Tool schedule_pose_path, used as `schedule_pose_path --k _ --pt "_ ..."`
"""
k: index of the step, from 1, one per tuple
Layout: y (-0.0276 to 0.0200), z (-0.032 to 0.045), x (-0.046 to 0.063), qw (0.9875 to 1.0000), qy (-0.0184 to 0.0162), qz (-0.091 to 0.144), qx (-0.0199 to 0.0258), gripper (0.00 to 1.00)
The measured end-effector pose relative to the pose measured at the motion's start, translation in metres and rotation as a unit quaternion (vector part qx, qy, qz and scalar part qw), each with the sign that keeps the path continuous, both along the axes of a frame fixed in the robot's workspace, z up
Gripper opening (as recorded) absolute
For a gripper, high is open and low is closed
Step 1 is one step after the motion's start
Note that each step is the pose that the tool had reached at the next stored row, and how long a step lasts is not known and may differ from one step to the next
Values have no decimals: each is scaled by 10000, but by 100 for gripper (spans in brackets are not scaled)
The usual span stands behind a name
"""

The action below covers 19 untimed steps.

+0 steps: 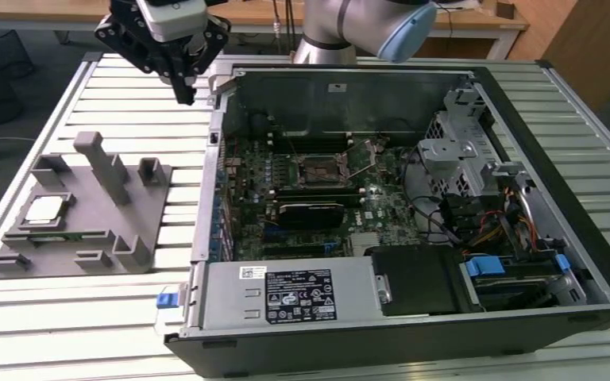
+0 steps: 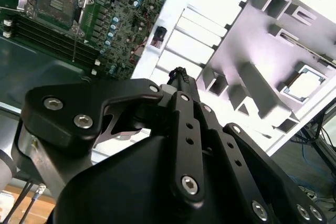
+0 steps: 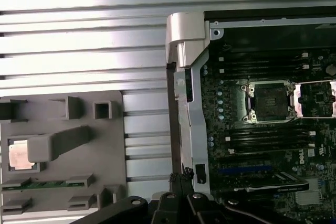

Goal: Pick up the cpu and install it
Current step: 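Reach for the cpu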

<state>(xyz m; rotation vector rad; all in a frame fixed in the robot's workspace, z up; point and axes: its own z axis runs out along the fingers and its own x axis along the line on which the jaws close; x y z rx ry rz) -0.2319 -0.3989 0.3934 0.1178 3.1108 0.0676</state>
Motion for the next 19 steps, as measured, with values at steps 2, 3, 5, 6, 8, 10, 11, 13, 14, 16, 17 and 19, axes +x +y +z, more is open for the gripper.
schedule_pose_path --k 2,3,5,6,8,10,11,13,14,16,17,19 --pt "0 -1 -43 10000 -1 0 0 11" --pt "0 -1 -63 10000 -1 0 1 11" --pt "0 0 -100 10000 -1 0 0 11" --pt "0 -1 -118 10000 -1 -1 0 11" --pt "0 -1 -152 10000 -1 -1 0 11" --pt "0 -1 -191 10000 -1 0 1 11" --pt "0 -1 -212 10000 -1 0 0 11" --pt "0 -1 -253 10000 -1 0 0 11" --pt "0 -2 -277 10000 -1 0 0 11" --pt "0 -4 -334 10000 -1 -1 0 11" --pt "0 -5 -363 10000 -1 -1 0 11" --pt "0 -8 -423 10000 -2 0 1 11"
